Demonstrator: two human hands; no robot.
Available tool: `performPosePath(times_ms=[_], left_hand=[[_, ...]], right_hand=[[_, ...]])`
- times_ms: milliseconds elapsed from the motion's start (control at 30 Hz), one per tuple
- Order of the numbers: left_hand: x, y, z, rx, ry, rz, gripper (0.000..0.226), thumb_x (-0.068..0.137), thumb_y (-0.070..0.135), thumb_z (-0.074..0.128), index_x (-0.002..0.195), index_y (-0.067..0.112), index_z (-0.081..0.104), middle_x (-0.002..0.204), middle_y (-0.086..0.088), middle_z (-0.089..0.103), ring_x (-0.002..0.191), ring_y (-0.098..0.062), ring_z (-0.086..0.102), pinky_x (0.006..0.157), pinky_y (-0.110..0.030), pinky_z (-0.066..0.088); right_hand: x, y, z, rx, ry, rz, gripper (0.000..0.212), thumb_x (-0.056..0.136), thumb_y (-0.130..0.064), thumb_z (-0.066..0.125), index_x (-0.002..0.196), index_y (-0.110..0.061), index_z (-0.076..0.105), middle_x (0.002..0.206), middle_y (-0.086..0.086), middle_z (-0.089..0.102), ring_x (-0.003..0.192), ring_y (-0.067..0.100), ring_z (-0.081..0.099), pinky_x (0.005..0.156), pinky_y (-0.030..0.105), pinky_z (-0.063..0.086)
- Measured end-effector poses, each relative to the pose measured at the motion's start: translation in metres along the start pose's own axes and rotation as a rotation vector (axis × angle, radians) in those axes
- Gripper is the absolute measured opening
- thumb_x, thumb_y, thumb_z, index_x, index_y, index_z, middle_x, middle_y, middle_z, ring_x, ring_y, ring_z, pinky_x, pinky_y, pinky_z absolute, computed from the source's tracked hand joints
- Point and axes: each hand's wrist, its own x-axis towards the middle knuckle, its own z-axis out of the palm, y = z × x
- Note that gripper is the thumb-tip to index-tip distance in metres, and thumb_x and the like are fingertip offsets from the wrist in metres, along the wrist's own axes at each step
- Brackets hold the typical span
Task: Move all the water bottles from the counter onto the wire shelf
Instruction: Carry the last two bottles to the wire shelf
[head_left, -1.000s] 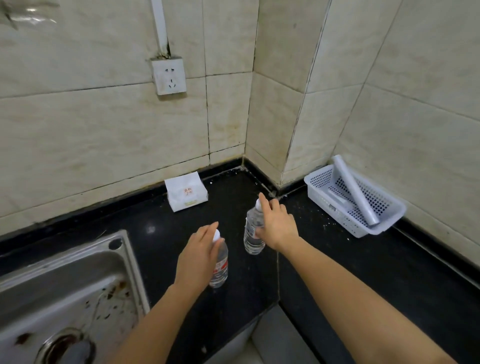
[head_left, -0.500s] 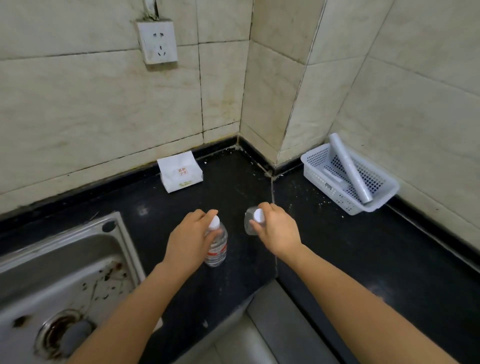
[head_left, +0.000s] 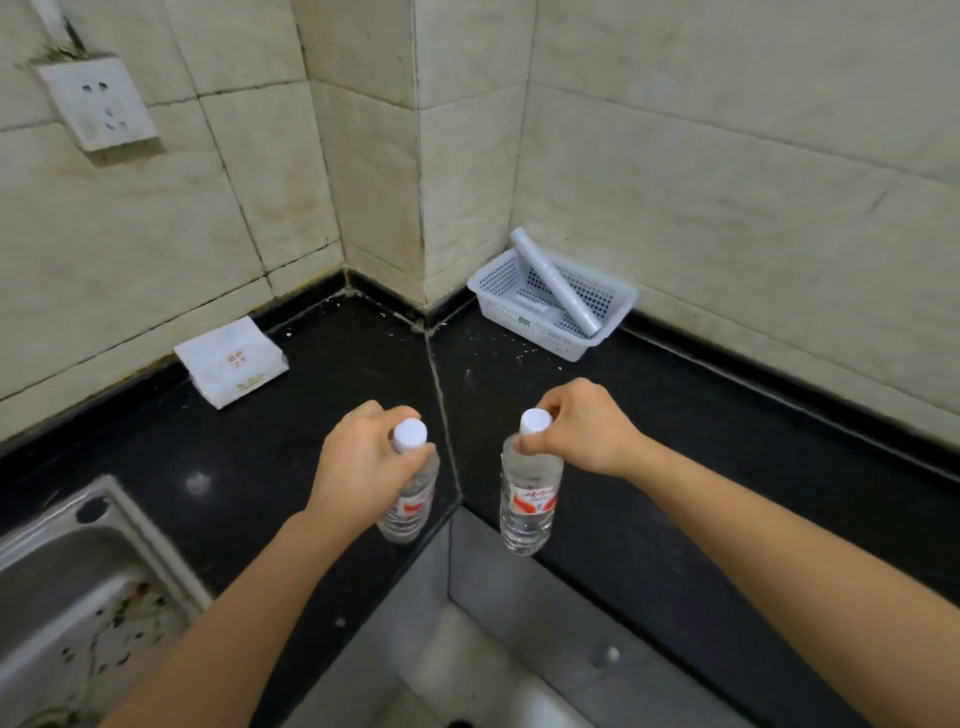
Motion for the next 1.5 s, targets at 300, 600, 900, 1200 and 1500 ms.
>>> performPosePath(times_ms=[300, 600, 900, 1200, 1500], left_hand=[[-0.055, 0.173, 0.073, -0.156, -0.115, 0.307, 0.015, 0.075, 0.030, 0.074, 0.088, 0.027, 0.068, 0.078, -0.001, 0.054, 0.072, -0.013, 0.054, 0.063, -0.026, 0.040], [-0.141, 0.359, 0.151, -0.186, -0.273, 0.620, 0.014, 0.079, 0.032, 0.068, 0.089, 0.023, 0.067, 0.077, -0.002, 0.055, 0.073, -0.016, 0.053, 0.066, -0.033, 0.043], [-0.229, 0.539, 0.216, -0.415, -0.459, 0.830, 0.020, 0.076, 0.027, 0.073, 0.094, 0.018, 0.072, 0.079, -0.005, 0.063, 0.078, -0.018, 0.058, 0.073, -0.036, 0.047], [-0.302, 0.701, 0.270, -0.615, -0.595, 0.991, 0.018, 0.070, 0.030, 0.077, 0.087, 0.027, 0.074, 0.076, -0.006, 0.066, 0.070, -0.015, 0.058, 0.070, -0.033, 0.048], [-0.360, 0.869, 0.329, -0.825, -0.743, 1.053, 0.033, 0.067, 0.020, 0.082, 0.097, 0.030, 0.073, 0.086, 0.019, 0.072, 0.078, 0.003, 0.068, 0.075, -0.027, 0.057]], right_hand=[[-0.158, 0.111, -0.106, 0.100, 0.257, 0.181, 0.027, 0.064, -0.033, 0.084, 0.073, -0.010, 0.073, 0.069, -0.001, 0.067, 0.061, 0.009, 0.055, 0.053, 0.024, 0.043], [-0.340, 0.229, -0.195, 0.159, 0.558, 0.339, 0.024, 0.063, -0.031, 0.084, 0.076, -0.014, 0.073, 0.072, -0.002, 0.067, 0.067, 0.011, 0.060, 0.056, 0.027, 0.047], [-0.508, 0.307, -0.271, 0.179, 0.872, 0.494, 0.017, 0.069, -0.026, 0.079, 0.071, -0.012, 0.071, 0.060, -0.006, 0.061, 0.055, 0.003, 0.051, 0.050, 0.020, 0.039], [-0.631, 0.384, -0.353, 0.168, 1.138, 0.583, 0.015, 0.067, -0.017, 0.080, 0.064, -0.007, 0.069, 0.046, -0.010, 0.049, 0.040, 0.001, 0.039, 0.040, 0.015, 0.028], [-0.739, 0.478, -0.455, 0.083, 1.289, 0.620, 0.017, 0.067, -0.021, 0.081, 0.072, -0.007, 0.073, 0.055, -0.003, 0.055, 0.049, 0.005, 0.045, 0.051, 0.022, 0.037]])
